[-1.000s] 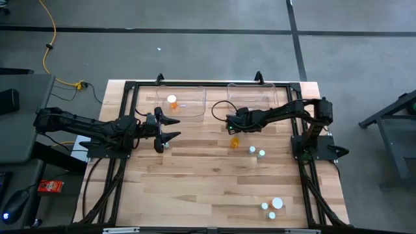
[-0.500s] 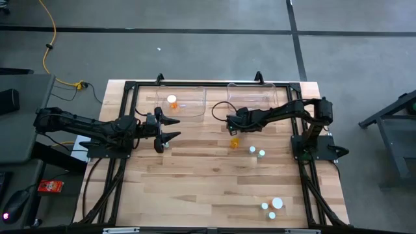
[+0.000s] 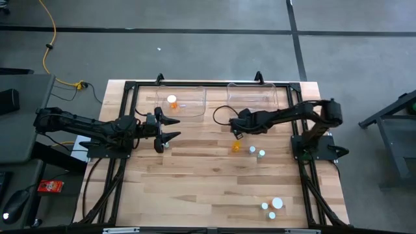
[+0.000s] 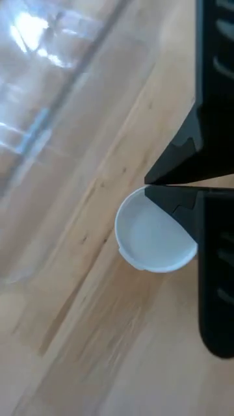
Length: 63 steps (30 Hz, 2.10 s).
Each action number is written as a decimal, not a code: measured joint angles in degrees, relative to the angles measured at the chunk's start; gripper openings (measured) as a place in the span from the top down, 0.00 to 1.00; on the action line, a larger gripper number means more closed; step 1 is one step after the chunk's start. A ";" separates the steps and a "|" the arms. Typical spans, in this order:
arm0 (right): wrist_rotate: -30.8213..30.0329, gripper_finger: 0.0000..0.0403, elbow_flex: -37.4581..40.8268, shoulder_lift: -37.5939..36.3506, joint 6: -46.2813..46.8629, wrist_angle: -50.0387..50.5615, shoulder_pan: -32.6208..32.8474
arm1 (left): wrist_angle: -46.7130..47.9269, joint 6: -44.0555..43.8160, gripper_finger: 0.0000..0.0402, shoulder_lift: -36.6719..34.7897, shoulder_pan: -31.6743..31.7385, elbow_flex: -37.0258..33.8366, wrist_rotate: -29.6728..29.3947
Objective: Pick and place medicine bottles into bin by pill shape (circle, oval)
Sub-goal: Put the top orange capsule bottle into the left transparent bin
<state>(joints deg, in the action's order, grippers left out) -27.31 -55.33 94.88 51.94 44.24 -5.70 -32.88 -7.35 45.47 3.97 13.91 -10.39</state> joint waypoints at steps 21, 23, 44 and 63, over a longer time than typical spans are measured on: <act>-9.47 1.00 -0.04 -10.40 -28.43 -38.06 11.40 | -5.85 -14.35 0.41 4.16 0.01 -0.02 5.94; -8.09 1.00 -0.04 -9.97 -33.26 -43.76 11.76 | -8.22 -15.23 0.41 6.14 -0.01 -0.02 8.61; 9.58 1.00 -0.09 -9.54 -54.60 -61.05 12.61 | -18.44 -28.36 0.25 30.13 0.50 12.80 7.15; 13.23 1.00 -0.09 -9.54 -56.52 -68.86 12.32 | -32.11 -35.31 0.26 35.53 0.05 15.28 10.16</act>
<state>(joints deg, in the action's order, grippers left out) -14.09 -55.42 85.34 -4.58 -24.61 6.62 -64.99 -42.67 81.01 4.03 29.20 -0.23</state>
